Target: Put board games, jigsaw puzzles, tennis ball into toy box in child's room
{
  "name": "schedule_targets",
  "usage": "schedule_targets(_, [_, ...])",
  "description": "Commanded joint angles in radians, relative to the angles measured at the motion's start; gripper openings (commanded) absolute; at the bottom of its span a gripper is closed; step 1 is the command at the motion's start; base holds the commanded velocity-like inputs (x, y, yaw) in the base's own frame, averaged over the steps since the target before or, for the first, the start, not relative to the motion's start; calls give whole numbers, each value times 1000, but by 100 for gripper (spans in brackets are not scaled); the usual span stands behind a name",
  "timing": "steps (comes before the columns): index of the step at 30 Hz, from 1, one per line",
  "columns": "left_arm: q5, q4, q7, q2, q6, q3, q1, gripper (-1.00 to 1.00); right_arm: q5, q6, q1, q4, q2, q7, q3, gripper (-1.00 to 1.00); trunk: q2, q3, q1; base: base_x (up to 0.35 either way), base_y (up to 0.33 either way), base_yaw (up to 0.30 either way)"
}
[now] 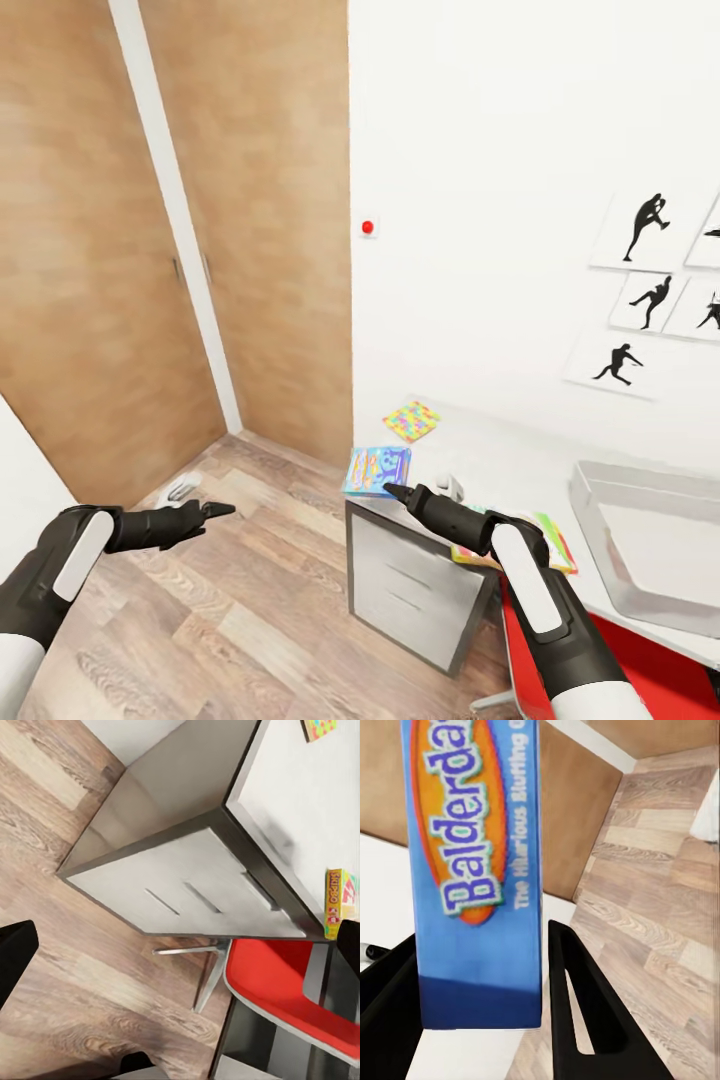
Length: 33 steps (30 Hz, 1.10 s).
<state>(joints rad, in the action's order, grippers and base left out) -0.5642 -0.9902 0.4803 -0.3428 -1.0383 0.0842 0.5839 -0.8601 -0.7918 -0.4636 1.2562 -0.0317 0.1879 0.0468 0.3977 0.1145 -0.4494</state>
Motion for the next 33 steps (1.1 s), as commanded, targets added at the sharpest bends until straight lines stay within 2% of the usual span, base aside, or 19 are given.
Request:
schedule_targets(1, [6, 0, 8, 0, -5, 5, 1, 100, 0, -4, -1, 0, -1, 5, -1, -100, 2, 2, -1, 0, 0, -281])
schedule_targets(8, [6, 0, 11, -1, -5, 18, 1, 100, 0, -6, -1, 3, 2, 6, -3, -100, 2, 2, -1, 0, 0, -267])
schedule_targets(10, [6, -1, 11, -2, -6, 18, 1, 100, -1, -9, 0, 31, 3, 12, -5, -100, 2, 2, -1, 0, 0, -135])
schedule_targets(12, [6, -1, 12, -2, -6, 18, 1, 100, -1, -16, 8, 81, 8, 32, -8, -100, 2, 2, -1, 0, 0, -171])
schedule_targets(15, [6, -1, 12, -2, -6, 19, 1, 100, -1, -46, 75, 229, 35, 88, -14, -100, 2, 1, -1, 0, 0, -229])
schedule_targets(16, [6, -1, 12, -2, -6, 19, 1, 100, -1, -52, 86, 247, 39, 94, -17, -100, 2, 1, -1, 0, 0, -254])
schedule_targets(18, [5, -1, 13, -2, -6, 19, 1, 100, -10, -75, 116, 289, 47, 113, -54, -100, 2, 0, -1, 0, 0, -265])
schedule_targets(23, [1, -1, 15, -5, -7, 19, 1, 100, -38, -138, 133, 313, 54, 152, -142, -100, 2, -1, -1, 0, 0, -273])
schedule_targets(28, [-4, -2, 48, -33, -8, 19, 0, 100, -43, -177, 136, 317, 56, 217, -235, -100, 2, -2, -1, 0, 0, -271])
schedule_targets(31, [0, -2, 156, -56, -8, 18, -1, 100, -42, -194, 137, 316, 56, 242, -299, -100, 2, -2, -1, 0, 0, -163])
schedule_targets(33, [6, -2, 229, -65, -7, 16, -1, 100, -40, -197, 137, 310, 56, 248, -327, -100, 2, -2, -1, 0, 0, -53])
